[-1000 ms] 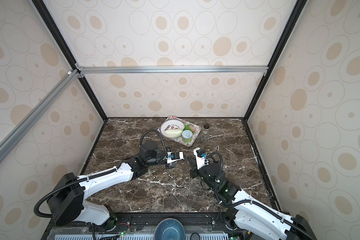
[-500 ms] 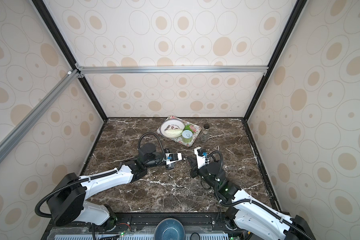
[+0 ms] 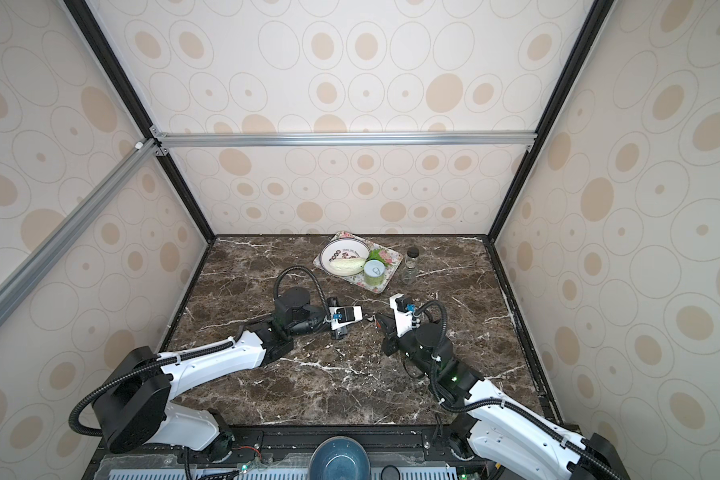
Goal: Put the keys on the keyring
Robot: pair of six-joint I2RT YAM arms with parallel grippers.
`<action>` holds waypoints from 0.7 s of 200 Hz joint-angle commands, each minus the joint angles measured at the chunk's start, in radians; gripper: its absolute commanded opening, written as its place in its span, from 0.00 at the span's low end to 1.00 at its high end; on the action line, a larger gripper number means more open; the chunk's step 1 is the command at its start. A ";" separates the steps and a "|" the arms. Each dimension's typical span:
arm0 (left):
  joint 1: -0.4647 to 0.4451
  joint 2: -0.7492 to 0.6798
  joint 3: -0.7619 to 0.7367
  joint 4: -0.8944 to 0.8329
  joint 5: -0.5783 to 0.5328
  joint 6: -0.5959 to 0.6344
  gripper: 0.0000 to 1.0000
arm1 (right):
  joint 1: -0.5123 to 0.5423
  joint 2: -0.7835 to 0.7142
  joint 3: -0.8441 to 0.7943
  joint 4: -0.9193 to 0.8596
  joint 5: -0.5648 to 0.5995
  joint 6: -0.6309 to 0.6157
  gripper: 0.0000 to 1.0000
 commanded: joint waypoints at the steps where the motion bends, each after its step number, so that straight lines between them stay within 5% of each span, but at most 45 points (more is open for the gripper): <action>1: -0.005 -0.031 0.031 -0.008 0.010 0.018 0.23 | -0.003 -0.023 -0.002 0.012 0.018 -0.018 0.00; 140: -0.005 -0.005 0.119 -0.183 0.008 0.042 0.33 | 0.043 -0.019 0.010 -0.006 0.050 -0.085 0.00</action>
